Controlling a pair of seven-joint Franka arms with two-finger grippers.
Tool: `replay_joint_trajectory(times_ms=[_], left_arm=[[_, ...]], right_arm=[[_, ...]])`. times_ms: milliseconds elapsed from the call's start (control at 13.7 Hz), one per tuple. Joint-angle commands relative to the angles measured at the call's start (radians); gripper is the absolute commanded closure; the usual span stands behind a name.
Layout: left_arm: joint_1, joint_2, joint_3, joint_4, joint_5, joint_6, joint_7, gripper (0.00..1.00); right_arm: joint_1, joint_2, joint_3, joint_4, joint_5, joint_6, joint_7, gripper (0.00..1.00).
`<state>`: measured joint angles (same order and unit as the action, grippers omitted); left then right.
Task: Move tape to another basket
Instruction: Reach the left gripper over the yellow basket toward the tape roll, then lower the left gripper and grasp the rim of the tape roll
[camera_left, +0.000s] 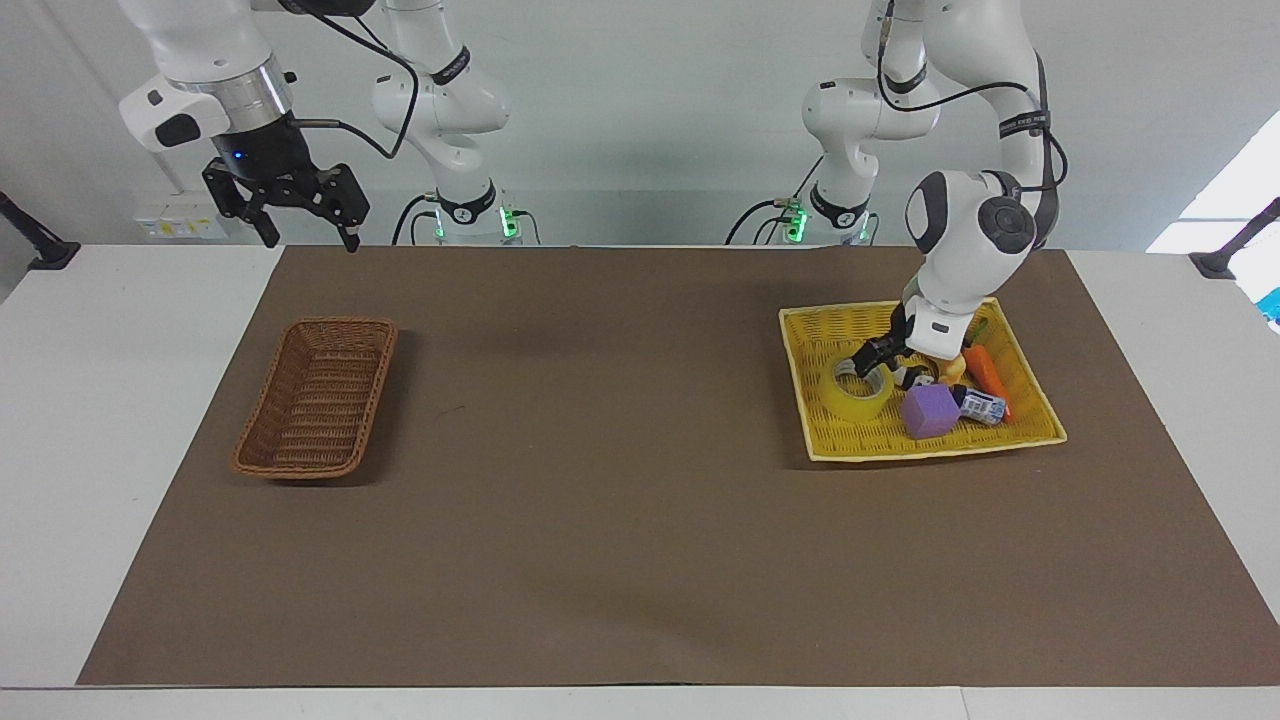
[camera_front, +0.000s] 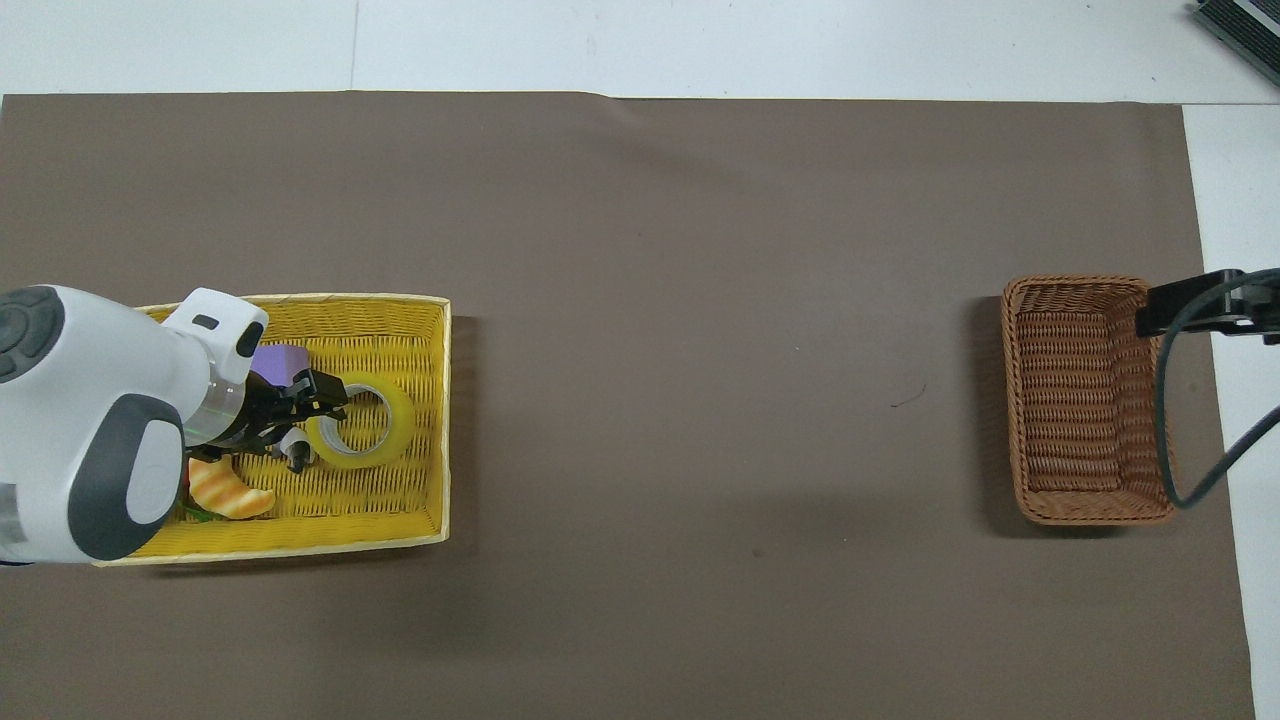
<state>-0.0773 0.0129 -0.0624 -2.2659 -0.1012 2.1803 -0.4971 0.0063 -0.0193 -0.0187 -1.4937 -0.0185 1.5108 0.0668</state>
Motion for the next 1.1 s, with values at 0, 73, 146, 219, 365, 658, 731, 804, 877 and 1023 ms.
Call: replay_joint_trajectory(times_ms=[0,73,146,219,365,658,731,804,877,1023], left_arm=[[-0.030,0.012,0.015,-0.041,-0.006,0.058,-0.049,0.01],[-0.033,0.016,0.016,-0.052,-0.006,0.070,-0.051,0.07],[-0.033,0.015,0.016,-0.061,-0.006,0.076,-0.049,0.13],[-0.033,0.015,0.016,-0.061,-0.006,0.073,-0.043,0.19],[-0.033,0.010,0.016,-0.067,-0.003,0.065,-0.041,0.33],[-0.033,0.007,0.018,-0.070,-0.003,0.059,-0.040,0.43],[-0.033,0.007,0.018,-0.070,-0.002,0.050,-0.040,0.43],[-0.033,0.007,0.018,-0.066,0.007,0.030,-0.038,0.43],[-0.033,0.009,0.018,-0.060,0.027,0.015,-0.038,0.43],[-0.036,0.006,0.016,-0.060,0.089,-0.002,-0.038,0.44]], right_arm=[[-0.012,-0.019,0.003,-0.023,0.022,0.015,-0.024,0.00],[-0.012,-0.019,0.003,-0.025,0.022,0.015,-0.024,0.00],[-0.012,-0.019,0.003,-0.025,0.022,0.015,-0.024,0.00],[-0.012,-0.019,0.003,-0.025,0.022,0.015,-0.024,0.00],[-0.012,-0.019,0.003,-0.025,0.022,0.015,-0.024,0.00],[-0.012,-0.019,0.003,-0.023,0.022,0.015,-0.024,0.00],[-0.012,-0.019,0.003,-0.023,0.022,0.015,-0.024,0.00],[-0.012,-0.019,0.003,-0.025,0.022,0.015,-0.024,0.00],[-0.012,-0.019,0.003,-0.025,0.022,0.015,-0.024,0.00],[-0.012,-0.019,0.003,-0.023,0.022,0.015,-0.024,0.00]])
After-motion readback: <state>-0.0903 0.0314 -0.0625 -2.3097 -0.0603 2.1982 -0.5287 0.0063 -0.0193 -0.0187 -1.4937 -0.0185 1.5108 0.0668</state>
